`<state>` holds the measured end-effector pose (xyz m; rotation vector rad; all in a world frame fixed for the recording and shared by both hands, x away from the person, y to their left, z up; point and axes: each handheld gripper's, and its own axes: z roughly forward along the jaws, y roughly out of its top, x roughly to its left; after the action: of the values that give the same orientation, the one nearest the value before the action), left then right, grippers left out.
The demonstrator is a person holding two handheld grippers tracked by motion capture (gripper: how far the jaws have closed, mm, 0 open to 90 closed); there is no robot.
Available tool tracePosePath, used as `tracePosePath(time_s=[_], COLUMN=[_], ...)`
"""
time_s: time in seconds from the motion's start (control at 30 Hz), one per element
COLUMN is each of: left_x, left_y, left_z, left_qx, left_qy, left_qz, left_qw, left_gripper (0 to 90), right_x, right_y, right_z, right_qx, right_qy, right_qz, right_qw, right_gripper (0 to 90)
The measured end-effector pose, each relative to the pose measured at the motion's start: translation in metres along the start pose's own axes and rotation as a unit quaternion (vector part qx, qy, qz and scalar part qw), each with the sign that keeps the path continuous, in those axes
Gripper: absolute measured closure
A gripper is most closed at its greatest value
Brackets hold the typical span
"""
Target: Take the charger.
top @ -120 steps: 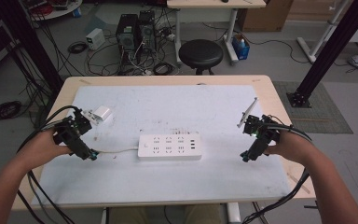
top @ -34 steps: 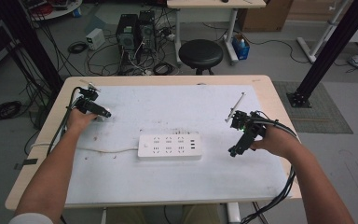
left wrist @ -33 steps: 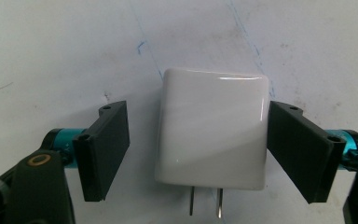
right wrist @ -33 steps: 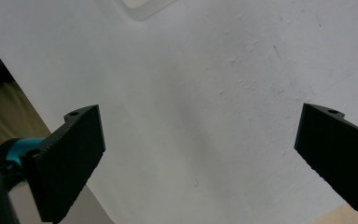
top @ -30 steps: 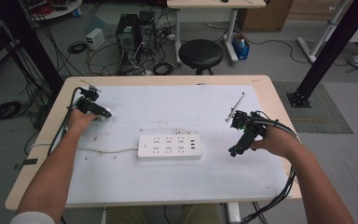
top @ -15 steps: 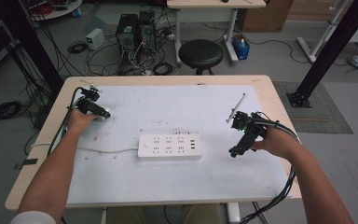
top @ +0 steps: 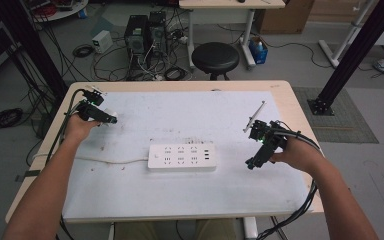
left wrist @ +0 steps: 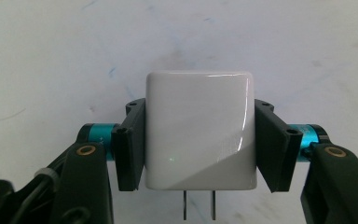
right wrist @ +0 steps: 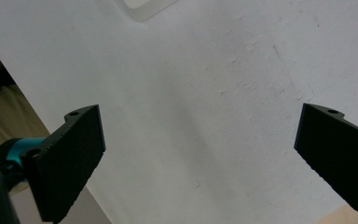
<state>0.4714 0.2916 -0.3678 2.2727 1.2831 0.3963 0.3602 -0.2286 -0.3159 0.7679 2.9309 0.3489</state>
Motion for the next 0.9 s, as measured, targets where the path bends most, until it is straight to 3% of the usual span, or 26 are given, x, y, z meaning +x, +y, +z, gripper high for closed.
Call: tracePosePath(time_s=[0.17,0.2,0.27,0.37,0.47,0.9], left_x=[-0.021,-0.021,-0.041,-0.049,-0.066,-0.103], left_y=[-0.002,-0.002,-0.006,-0.008,-0.014,-0.020], left_z=[-0.030,-0.030,-0.054,-0.065,-0.083,-0.116], left_qx=[-0.013,-0.013,-0.029,-0.036,-0.048,-0.060], left_qy=[-0.022,-0.022,-0.033,-0.037,-0.055,-0.068], left_qz=[0.030,0.030,0.052,0.060,0.069,0.113], left_qw=[0.9992,0.9992,0.9977,0.9969,0.9949,0.9894], left_gripper=[42.4,42.4,42.4,42.4,42.4,42.4], right_x=[0.001,0.001,0.003,0.006,0.008,0.024], right_y=[0.000,0.000,0.001,0.000,-0.003,0.000], right_z=[0.001,0.001,0.001,0.000,-0.003,-0.011], right_qx=[0.001,0.001,0.000,0.000,-0.007,-0.013], right_qy=[-0.004,-0.004,-0.008,-0.012,-0.019,-0.029], right_qz=[-0.003,-0.003,-0.006,-0.004,-0.004,-0.016], right_qw=[1.0000,1.0000,0.9999,0.9999,0.9998,0.9994], right_gripper=[1.1,1.1,1.1,1.1,1.1,1.1])
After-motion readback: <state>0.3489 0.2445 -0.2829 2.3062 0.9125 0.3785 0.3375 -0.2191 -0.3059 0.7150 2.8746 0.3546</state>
